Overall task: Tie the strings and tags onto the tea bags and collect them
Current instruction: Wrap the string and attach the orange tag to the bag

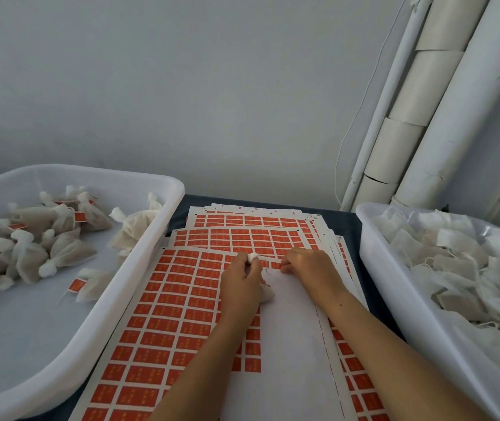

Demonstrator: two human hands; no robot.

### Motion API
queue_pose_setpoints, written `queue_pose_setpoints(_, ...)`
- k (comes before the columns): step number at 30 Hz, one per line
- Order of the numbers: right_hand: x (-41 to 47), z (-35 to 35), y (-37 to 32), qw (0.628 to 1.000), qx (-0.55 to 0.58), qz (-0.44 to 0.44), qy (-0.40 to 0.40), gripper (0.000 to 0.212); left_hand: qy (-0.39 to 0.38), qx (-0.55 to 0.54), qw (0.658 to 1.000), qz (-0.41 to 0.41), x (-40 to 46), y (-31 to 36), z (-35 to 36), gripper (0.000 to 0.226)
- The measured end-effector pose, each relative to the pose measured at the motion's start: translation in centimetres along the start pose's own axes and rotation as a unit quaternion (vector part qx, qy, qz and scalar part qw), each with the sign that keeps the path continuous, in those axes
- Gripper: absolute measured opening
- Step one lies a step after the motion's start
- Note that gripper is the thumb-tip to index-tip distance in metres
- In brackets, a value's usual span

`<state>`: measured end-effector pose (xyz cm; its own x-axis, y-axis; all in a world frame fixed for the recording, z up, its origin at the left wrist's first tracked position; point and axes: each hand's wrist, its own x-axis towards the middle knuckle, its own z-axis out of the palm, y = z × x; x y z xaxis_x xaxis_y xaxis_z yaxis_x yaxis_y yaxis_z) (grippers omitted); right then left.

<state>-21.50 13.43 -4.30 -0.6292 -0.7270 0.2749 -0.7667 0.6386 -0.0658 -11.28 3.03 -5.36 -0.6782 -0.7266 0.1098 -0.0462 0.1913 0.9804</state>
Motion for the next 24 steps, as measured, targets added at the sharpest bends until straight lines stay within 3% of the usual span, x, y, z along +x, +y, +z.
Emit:
queue_pose_setpoints(11, 0.3, 0.6, -0.5, 0.999, -0.026, -0.016, 0.031, 0.039, -0.003, 0.006, 1.000, 0.007, -0.1, -0.1, 0.3, 0.017)
queue_pose_setpoints(24, -0.6, -0.3, 0.4, 0.990, -0.090, -0.107, -0.001, 0.040, -0.011, -0.008, 1.000, 0.006, -0.3, 0.0, 0.2, 0.017)
